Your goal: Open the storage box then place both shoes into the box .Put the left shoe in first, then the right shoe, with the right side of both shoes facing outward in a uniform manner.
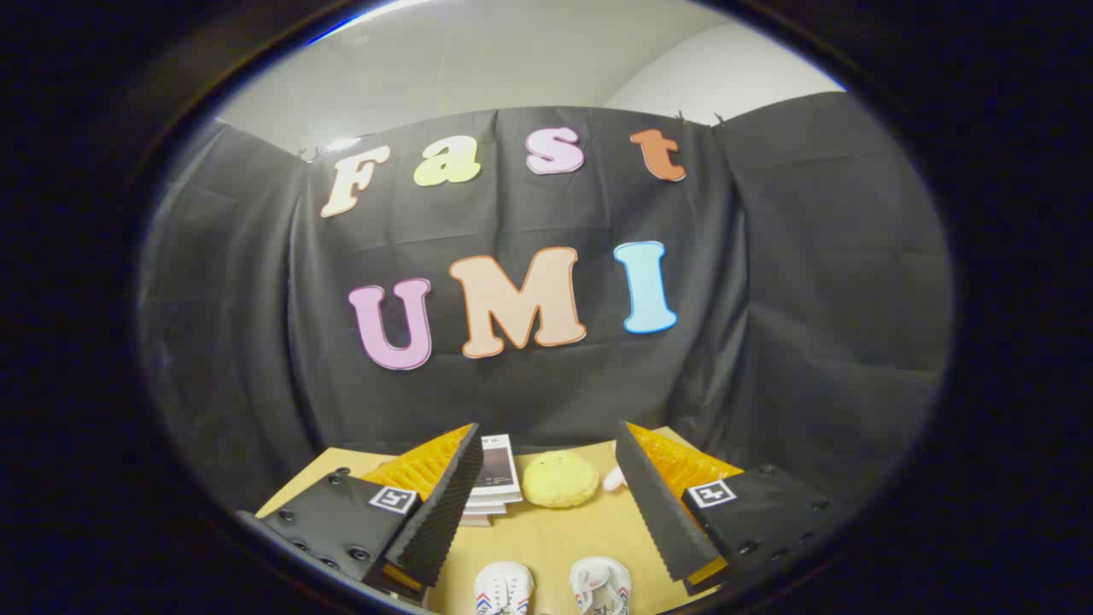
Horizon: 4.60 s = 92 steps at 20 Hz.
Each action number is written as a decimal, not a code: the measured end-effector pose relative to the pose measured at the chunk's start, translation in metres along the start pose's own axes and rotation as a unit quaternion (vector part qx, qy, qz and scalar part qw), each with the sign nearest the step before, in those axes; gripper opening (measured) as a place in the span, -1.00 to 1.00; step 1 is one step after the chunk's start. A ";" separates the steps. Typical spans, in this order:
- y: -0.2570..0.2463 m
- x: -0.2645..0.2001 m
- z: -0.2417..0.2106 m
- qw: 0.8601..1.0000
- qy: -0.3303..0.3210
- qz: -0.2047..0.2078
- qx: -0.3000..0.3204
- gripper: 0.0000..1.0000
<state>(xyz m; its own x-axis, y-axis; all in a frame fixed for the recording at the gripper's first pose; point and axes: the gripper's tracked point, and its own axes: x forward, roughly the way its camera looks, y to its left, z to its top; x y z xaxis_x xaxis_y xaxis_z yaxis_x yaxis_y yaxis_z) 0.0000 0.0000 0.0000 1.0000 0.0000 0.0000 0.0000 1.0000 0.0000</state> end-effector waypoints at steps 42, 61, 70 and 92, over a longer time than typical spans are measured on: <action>0.136 -0.055 -0.280 0.841 0.402 0.113 0.344 1.00; 0.212 -0.066 -0.308 0.705 0.422 0.223 0.525 -0.05; 0.204 -0.065 -0.272 0.717 0.387 0.238 0.529 -0.91; 0.427 -0.136 -0.146 0.773 0.363 0.405 0.328 -0.82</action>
<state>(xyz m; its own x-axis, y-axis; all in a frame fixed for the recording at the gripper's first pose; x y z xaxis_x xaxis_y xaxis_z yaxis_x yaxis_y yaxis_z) -0.1357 0.4268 -0.1460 0.4091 0.8635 -0.2949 -0.3874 0.4570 0.8007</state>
